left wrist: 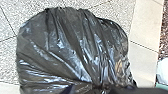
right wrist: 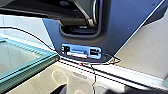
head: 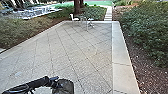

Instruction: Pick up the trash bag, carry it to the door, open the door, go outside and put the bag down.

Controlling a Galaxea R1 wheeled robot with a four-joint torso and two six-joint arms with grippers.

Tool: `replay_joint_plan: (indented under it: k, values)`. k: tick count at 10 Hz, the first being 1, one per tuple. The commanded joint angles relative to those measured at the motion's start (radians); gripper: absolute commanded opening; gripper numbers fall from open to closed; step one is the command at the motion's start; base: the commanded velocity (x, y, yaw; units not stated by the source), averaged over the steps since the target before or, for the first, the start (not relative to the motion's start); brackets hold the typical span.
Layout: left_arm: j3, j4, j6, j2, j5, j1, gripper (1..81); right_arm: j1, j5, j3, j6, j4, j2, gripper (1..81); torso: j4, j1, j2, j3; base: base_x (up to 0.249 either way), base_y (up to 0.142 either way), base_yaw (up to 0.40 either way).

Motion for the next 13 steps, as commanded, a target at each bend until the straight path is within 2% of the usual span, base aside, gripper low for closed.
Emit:
replay_joint_plan:
  k: [1, 4, 5, 6, 7, 8, 9, 11, 12, 13]
  values:
    - [-0.013, -0.016, 0.004, -0.037, 0.074, -0.143, 81.1, -0.013, -0.065, 0.009, -0.003, -0.016, 0.007, 81.1, 0.0, 0.0, 0.0, 0.0, 0.0, 0.0, 0.0]
    - [-0.009, -0.017, 0.007, -0.034, 0.076, -0.109, 81.1, -0.013, -0.065, 0.009, -0.003, -0.013, 0.007, 81.1, 0.0, 0.0, 0.0, 0.0, 0.0, 0.0, 0.0]
    - [-0.009, -0.016, 0.008, -0.03, 0.078, -0.065, 81.1, -0.015, -0.065, 0.008, -0.003, -0.013, 0.007, 81.1, 0.0, 0.0, 0.0, 0.097, 0.0, 0.0, 0.0]
    - [-0.013, -0.01, 0.016, -0.014, 0.074, 0.0, 81.1, -0.012, -0.065, 0.008, -0.003, -0.013, 0.009, 81.1, 0.0, 0.0, 0.0, 0.105, 0.0, 0.0, 0.0]
    - [-0.009, -0.008, 0.038, -0.004, 0.069, 0.074, 81.1, -0.012, -0.065, 0.006, -0.003, -0.013, 0.009, 81.1, 0.0, 0.001, 0.0, 0.124, 0.0, 0.0, 0.0]
    - [-0.016, -0.008, 0.082, 0.015, 0.064, 0.16, 81.1, -0.012, -0.065, 0.006, -0.003, -0.013, 0.011, 81.1, 0.0, 0.001, 0.001, 0.157, 0.0, 0.0, 0.0]
    - [-0.019, -0.008, 0.135, 0.035, 0.031, 0.243, 81.1, -0.012, -0.065, 0.006, -0.003, -0.013, 0.011, 81.1, 0.0, 0.001, 0.001, 0.191, 0.0, 0.0, 0.0]
    - [-0.019, -0.007, 0.203, 0.072, -0.049, 0.395, 81.1, -0.009, -0.065, 0.006, -0.003, -0.013, 0.011, 81.1, 0.0, 0.0, 0.0, 0.265, 0.0, 0.0, 0.0]
    - [-0.019, -0.007, 0.232, 0.089, -0.06, 0.451, 81.1, -0.007, -0.065, 0.005, -0.001, -0.01, 0.011, 81.1, 0.0, 0.0, 0.0, 0.206, 0.0, 0.0, 0.0]
    - [-0.019, -0.008, 0.255, 0.102, -0.06, 0.498, 81.1, -0.006, -0.065, 0.005, -0.001, -0.008, 0.011, 81.1, 0.0, -0.001, 0.0, 0.232, 0.0, 0.0, 0.0]
